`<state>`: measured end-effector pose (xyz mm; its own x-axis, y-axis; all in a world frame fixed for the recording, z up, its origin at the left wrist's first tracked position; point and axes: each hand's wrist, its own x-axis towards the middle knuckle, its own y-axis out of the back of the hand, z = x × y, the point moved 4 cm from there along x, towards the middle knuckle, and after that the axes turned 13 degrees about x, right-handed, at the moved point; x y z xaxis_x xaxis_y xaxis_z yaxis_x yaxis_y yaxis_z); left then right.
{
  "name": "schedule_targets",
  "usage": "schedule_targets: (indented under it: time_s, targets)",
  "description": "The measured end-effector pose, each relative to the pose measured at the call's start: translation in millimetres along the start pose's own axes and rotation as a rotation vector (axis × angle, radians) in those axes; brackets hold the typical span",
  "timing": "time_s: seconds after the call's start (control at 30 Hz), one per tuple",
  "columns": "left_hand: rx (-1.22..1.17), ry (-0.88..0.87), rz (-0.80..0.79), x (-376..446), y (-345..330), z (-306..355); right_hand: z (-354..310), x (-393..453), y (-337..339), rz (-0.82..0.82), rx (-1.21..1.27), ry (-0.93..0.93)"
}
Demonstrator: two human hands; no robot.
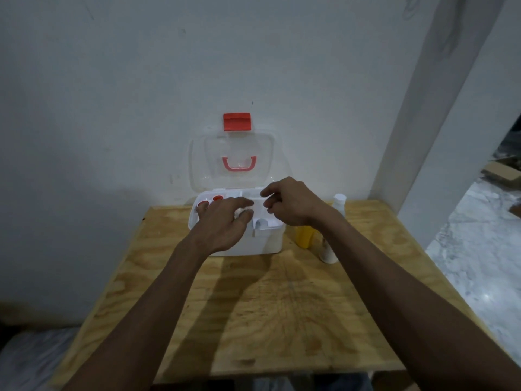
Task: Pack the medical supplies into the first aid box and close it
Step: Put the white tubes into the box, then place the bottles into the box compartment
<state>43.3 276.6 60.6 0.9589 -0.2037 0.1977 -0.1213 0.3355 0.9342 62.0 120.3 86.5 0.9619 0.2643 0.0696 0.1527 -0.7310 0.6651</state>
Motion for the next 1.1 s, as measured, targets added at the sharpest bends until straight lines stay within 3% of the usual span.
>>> schedule_targets:
  time_s: [0.17, 0.33, 0.67, 1.1]
  targets:
    - [-0.122, -0.042, 0.166, -3.1, 9.6, 24.6, 8.8, -23.3, 46.3, 0.218, 0.045, 0.044]
    - [-0.141, -0.135, 0.196, 7.0, -3.7, 65.8, 37.0, -55.0, 78.5, 0.429, -0.005, 0.023]
    - [-0.005, -0.147, -0.073, 37.1, -52.8, 118.0, 103.4, -90.4, 50.7, 0.349, 0.112, -0.070]
    - [-0.081, -0.134, 0.069, 36.1, -63.7, 122.0, 114.1, -99.5, 45.1, 0.582, 0.249, -0.006]
